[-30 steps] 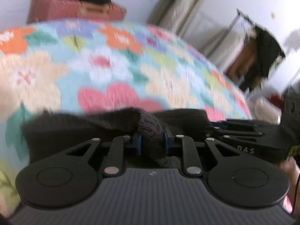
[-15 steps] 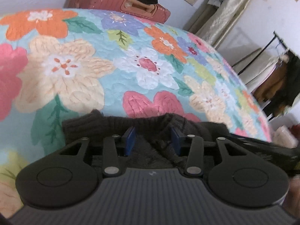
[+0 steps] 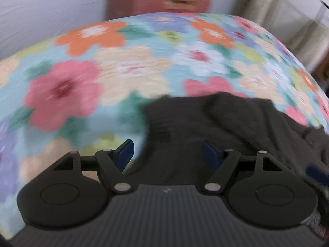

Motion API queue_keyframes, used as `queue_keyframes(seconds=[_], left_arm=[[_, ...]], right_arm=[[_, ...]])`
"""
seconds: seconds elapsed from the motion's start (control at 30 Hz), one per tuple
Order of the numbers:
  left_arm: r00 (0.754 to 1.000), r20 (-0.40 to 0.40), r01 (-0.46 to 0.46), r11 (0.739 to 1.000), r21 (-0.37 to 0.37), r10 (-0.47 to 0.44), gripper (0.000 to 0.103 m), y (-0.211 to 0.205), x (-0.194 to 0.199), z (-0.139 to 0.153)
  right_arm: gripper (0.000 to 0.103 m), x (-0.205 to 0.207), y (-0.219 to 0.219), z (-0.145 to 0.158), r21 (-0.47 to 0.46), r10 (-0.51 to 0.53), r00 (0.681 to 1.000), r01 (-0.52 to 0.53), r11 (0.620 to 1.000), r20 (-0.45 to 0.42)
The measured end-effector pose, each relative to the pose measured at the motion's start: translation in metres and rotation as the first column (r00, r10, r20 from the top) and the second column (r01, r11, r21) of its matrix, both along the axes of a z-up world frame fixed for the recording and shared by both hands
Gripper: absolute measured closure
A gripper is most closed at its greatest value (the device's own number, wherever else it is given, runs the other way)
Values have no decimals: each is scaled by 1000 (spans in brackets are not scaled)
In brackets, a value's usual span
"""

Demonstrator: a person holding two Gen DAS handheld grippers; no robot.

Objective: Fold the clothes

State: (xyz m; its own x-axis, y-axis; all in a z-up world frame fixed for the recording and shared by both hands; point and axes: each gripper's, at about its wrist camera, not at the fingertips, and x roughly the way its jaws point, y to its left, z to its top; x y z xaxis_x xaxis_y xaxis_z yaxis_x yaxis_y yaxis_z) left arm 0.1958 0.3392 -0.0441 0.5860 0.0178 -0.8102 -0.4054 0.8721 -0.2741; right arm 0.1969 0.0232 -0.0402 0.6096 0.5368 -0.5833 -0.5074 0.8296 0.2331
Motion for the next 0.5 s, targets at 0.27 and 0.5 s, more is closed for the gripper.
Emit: queue_keyframes(seconds=[0.27, 0.5], left_arm=[[988, -47, -154, 923, -352, 147, 22, 52, -50, -47], [983, -33, -175, 884, -434, 178, 23, 60, -52, -52]], right_arm=[[35, -60, 40, -9, -141, 208, 974, -195, 971, 86], [35, -95, 68, -5, -297, 366, 913, -304, 905, 181]])
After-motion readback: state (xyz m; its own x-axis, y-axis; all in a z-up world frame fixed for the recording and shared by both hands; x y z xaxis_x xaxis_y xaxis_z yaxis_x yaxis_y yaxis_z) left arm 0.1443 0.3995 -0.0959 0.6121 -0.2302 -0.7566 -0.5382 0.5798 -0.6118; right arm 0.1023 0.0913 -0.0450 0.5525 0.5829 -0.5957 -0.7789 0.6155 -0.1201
